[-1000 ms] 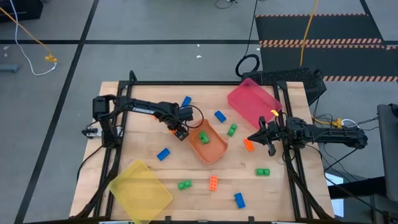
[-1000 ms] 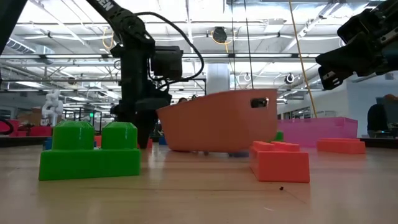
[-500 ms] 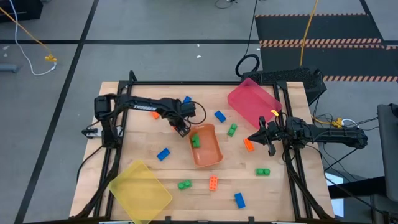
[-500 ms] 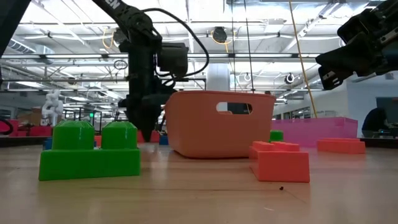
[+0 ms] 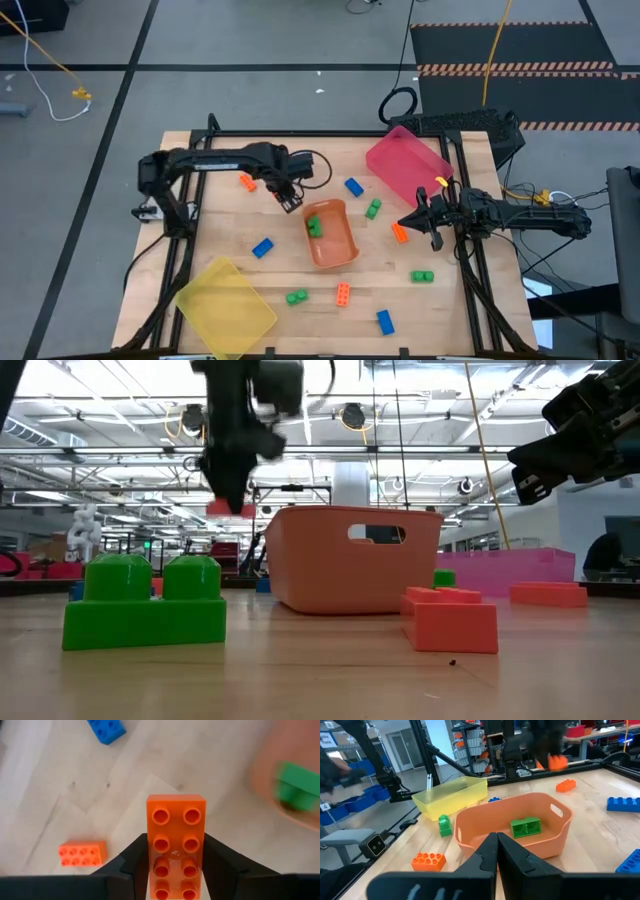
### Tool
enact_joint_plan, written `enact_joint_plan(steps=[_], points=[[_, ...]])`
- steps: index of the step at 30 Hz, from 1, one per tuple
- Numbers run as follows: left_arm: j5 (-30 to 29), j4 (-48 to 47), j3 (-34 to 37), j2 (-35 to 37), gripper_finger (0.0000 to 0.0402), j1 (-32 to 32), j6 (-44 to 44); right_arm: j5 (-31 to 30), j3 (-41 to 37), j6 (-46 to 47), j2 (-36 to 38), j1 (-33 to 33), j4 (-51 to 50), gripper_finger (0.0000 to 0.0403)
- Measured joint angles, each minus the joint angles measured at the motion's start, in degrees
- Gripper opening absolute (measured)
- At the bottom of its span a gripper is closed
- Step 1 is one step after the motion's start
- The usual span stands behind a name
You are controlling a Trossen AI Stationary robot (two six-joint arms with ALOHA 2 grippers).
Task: Sort & place blocks by color
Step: Put the orange game piece into the yellow bin
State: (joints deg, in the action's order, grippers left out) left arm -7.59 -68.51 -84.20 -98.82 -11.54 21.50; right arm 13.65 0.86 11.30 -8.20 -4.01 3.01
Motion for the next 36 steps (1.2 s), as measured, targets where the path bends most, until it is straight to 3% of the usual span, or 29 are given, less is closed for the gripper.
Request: enact_joint_plan(steps=[10, 23, 30, 36], points=[[1.58, -11.3, -0.55, 8.01, 0.0142, 16.73, 19.02, -0.01, 0.0, -1.23, -0.31, 0.0, 0.52, 0.0004], [4.65, -12.84, 0.76, 7.38, 0.0144, 40.12, 52.29, 0.07, 0.0, -4.17, -0.28, -0.02, 2.89, 0.0004], [9.37, -8.1, 8.46, 7.36, 0.0144, 48.37, 67.61, 0.04, -0.01, -3.05, -0.27, -0.02, 3.65, 0.0004], [11.61, -1.84, 13.65, 7.36, 0.0145, 50.06, 70.48, 0.04, -0.01, -2.06, -0.27, -0.01, 3.65, 0.0004]])
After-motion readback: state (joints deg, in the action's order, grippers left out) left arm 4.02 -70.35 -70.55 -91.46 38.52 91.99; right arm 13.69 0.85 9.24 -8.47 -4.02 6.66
